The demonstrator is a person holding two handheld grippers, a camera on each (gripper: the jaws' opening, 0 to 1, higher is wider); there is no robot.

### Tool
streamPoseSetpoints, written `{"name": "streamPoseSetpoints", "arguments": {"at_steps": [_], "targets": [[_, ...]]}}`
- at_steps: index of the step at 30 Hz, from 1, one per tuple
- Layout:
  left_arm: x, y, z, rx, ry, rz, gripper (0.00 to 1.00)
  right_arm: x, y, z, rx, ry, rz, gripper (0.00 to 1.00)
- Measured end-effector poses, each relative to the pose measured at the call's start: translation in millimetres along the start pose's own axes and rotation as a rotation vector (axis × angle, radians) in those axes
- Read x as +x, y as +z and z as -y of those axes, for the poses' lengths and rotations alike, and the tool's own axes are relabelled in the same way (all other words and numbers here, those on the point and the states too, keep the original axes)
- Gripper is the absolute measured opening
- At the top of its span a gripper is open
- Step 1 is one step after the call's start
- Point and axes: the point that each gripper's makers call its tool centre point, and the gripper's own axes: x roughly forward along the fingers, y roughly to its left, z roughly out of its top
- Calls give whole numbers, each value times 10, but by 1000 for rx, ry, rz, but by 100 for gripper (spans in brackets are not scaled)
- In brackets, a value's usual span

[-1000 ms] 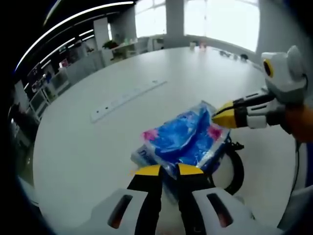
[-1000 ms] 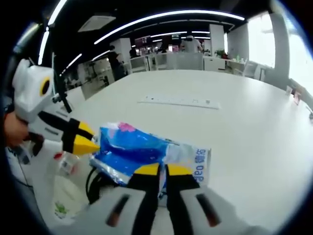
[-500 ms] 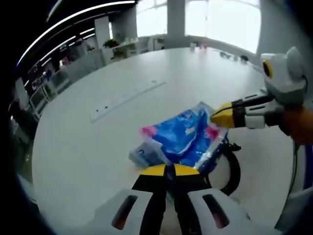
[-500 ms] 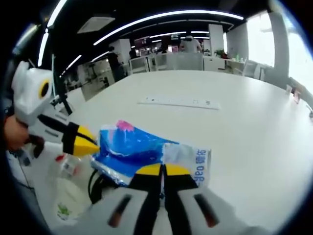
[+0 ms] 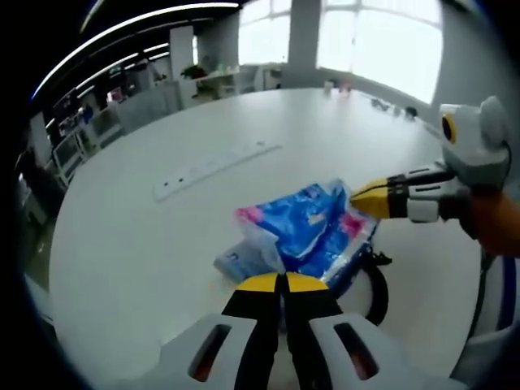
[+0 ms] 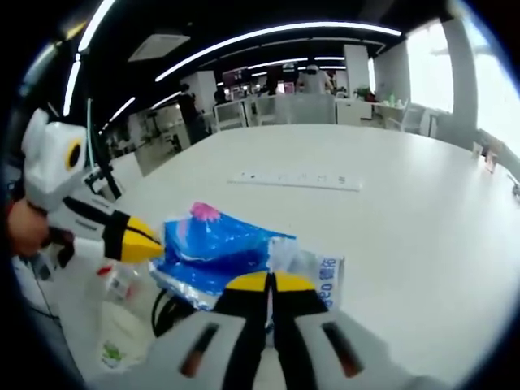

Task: Arrange the tabletop items into an orderly group along one side of the table until the central work area is clear of visible clutter.

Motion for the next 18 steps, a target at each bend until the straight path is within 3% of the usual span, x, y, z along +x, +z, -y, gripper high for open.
{"name": "streamPoseSetpoints", "arguments": {"at_steps": [18], "targets": [[-133, 215, 199, -26, -10, 68, 0, -259, 166, 117, 14, -9, 57, 0]]}}
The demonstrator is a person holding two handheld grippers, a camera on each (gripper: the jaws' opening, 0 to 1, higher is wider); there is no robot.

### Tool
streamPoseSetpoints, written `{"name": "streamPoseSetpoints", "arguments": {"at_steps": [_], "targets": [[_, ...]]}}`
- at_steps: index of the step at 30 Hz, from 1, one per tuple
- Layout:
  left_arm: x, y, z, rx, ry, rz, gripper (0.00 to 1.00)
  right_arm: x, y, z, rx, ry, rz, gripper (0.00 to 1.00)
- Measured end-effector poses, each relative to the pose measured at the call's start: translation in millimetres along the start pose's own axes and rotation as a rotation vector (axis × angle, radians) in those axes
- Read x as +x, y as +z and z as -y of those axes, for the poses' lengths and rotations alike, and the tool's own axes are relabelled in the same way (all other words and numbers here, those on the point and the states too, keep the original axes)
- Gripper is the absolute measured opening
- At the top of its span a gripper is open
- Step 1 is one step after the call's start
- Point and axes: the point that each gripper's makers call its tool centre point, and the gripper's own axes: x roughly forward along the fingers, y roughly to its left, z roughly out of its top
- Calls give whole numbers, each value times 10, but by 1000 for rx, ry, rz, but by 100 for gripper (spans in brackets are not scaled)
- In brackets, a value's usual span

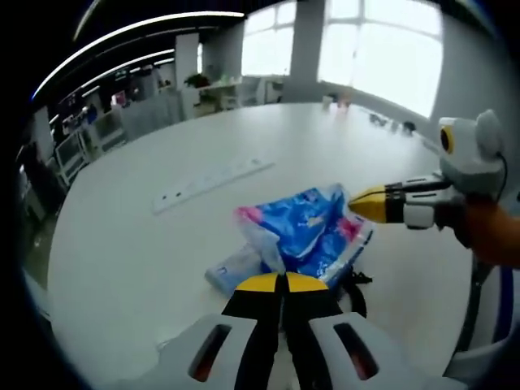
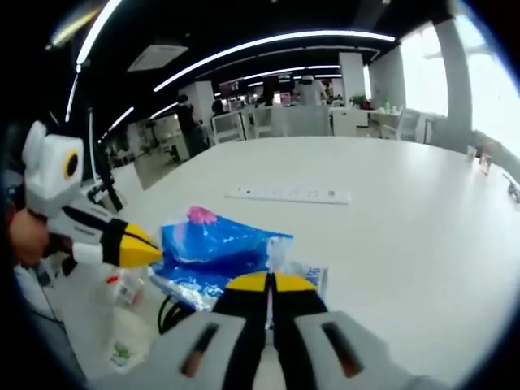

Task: Arrange the tabletop items into an orderly group along one side of the table until the central work area is clear of visible clutter.

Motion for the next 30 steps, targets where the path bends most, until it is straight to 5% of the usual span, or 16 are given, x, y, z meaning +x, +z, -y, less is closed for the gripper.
{"name": "streamPoseSetpoints", "arguments": {"at_steps": [30], "targets": [[54, 414, 638, 15, -67, 75, 0, -579, 203, 527, 10, -73, 71, 0]]}}
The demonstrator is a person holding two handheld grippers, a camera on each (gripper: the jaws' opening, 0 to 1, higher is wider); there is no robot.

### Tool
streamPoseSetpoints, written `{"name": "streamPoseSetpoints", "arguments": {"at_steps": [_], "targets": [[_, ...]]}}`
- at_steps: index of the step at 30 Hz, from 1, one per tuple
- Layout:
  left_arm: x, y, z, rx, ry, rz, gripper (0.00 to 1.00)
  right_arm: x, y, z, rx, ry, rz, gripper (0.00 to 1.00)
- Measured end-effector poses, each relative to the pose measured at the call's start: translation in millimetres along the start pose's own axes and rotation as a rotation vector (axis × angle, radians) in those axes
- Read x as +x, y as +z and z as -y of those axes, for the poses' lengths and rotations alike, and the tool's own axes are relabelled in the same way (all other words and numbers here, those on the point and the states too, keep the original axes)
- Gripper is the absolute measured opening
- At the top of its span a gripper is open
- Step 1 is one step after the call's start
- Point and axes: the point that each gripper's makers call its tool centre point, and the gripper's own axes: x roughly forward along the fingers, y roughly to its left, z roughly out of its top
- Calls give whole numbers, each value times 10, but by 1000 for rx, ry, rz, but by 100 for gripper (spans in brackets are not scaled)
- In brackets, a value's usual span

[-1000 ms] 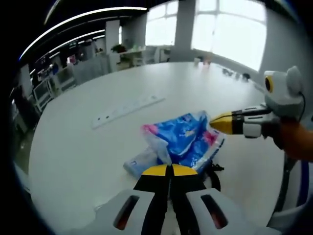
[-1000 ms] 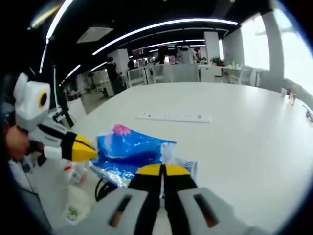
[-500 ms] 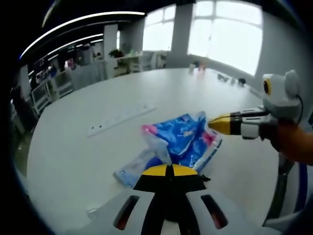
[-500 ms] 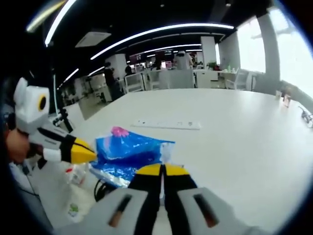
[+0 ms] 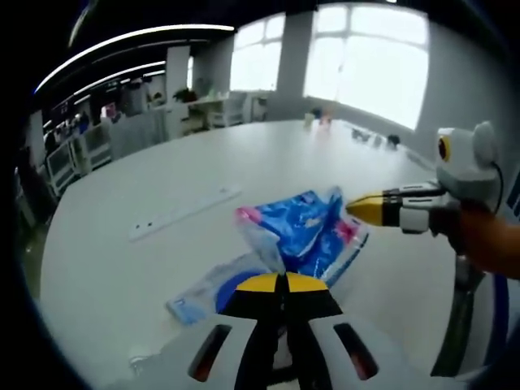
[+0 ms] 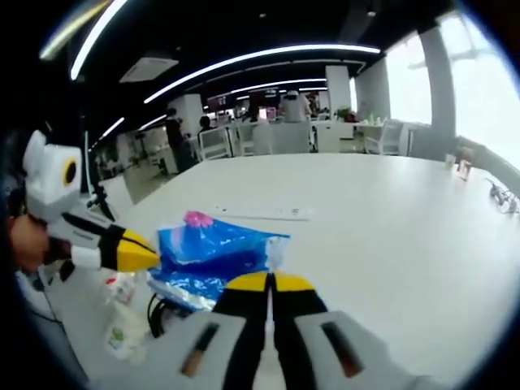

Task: Arrange the tabletop items into an orderly group along one side of the table until the central work area is clear of visible clutter.

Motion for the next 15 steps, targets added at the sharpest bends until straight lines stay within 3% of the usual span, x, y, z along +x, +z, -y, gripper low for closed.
{"name": "streamPoseSetpoints", "arguments": {"at_steps": [15], "targets": [[208, 186, 401, 27, -35, 13, 0, -242, 52, 400, -9, -51, 14, 0]]}}
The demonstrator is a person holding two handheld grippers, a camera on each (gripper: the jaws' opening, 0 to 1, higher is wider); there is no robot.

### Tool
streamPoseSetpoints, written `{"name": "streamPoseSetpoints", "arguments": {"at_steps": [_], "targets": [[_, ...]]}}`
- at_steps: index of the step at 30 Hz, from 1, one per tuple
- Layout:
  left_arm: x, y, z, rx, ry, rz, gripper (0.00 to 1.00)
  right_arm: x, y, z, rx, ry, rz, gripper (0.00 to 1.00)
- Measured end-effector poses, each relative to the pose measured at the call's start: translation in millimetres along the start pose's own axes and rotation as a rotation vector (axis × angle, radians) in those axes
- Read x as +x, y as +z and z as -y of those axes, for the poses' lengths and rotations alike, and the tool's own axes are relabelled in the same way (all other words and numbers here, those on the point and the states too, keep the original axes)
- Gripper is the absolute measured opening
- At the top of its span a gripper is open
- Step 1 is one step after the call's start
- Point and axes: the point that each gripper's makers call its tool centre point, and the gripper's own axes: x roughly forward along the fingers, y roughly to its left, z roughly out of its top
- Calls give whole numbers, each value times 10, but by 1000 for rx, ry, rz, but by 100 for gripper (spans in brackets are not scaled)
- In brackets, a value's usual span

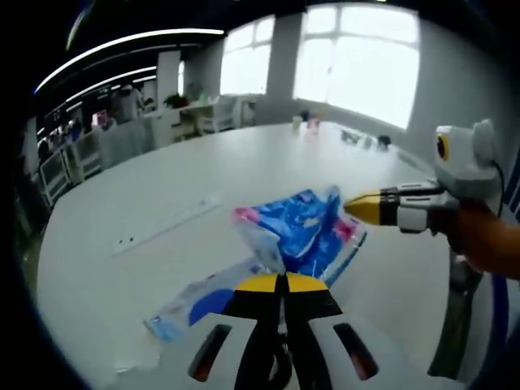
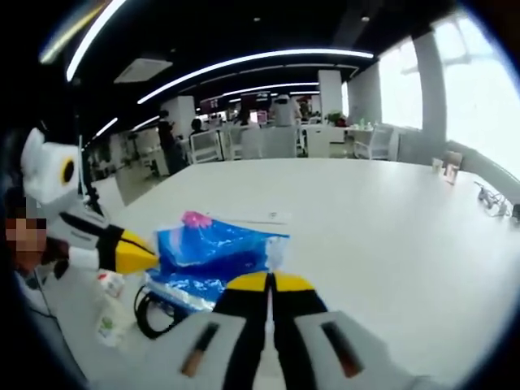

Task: Arrange the tabletop items into an orderly group along one side of the table until the central work area is clear of visible clutter.

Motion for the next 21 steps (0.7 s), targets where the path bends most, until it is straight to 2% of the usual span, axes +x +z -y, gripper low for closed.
{"name": "streamPoseSetpoints", "arguments": {"at_steps": [14, 21], "targets": [[234, 72, 268, 28, -17, -20, 0, -118, -75, 334, 10, -38, -4, 0], [377, 37, 374, 38, -19, -42, 0, -124, -152, 490, 16, -51, -14, 0]]}}
